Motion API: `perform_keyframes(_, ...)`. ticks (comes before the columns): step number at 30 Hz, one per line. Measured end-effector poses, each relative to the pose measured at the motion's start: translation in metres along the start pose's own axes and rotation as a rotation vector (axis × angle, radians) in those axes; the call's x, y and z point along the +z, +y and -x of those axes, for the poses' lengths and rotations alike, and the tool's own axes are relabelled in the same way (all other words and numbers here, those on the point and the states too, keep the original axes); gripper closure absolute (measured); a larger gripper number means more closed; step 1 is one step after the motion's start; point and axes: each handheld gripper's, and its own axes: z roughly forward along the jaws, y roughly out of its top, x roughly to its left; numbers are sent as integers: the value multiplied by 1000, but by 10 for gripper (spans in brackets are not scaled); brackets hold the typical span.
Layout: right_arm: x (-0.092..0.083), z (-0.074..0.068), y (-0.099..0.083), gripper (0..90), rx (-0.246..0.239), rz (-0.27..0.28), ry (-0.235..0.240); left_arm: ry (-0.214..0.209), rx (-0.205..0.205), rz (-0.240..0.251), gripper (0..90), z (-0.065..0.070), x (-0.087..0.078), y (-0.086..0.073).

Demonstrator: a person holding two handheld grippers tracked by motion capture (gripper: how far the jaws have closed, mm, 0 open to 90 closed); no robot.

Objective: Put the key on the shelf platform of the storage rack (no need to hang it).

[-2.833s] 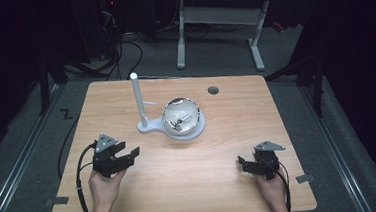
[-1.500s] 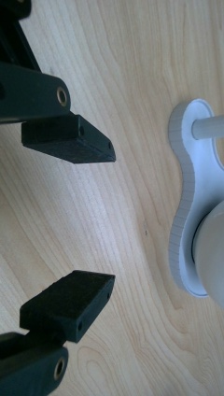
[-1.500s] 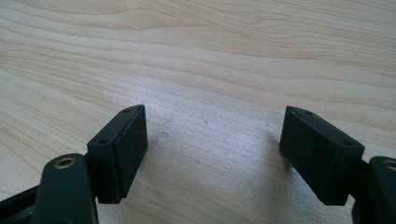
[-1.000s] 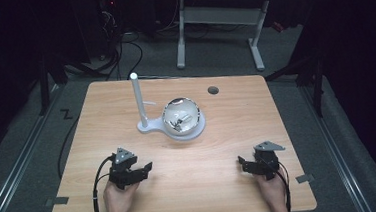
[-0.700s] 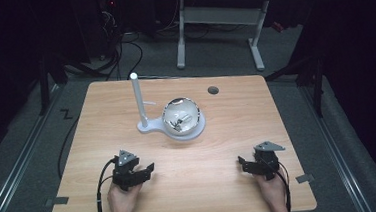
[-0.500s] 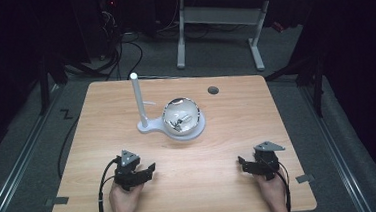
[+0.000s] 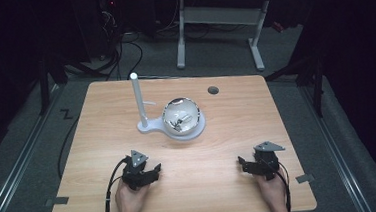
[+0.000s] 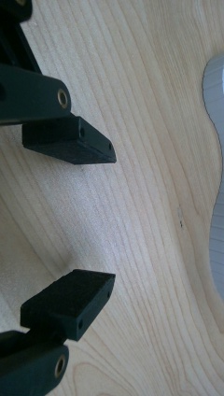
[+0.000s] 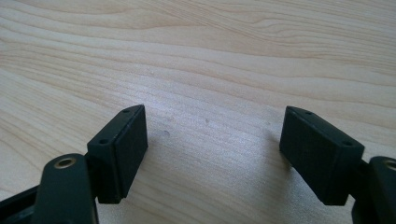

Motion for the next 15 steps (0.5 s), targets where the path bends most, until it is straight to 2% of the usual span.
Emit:
perform_keyframes(5,0,0,0,237,0,0,0,10,15,-6,358,2,1,0)
perform_keyframes(8,0,0,0,237,0,0,0,26,43,-15,344,5,2,1)
perform_keyframes(15,0,0,0,237,0,0,0,23,41,-14,336,5,2,1)
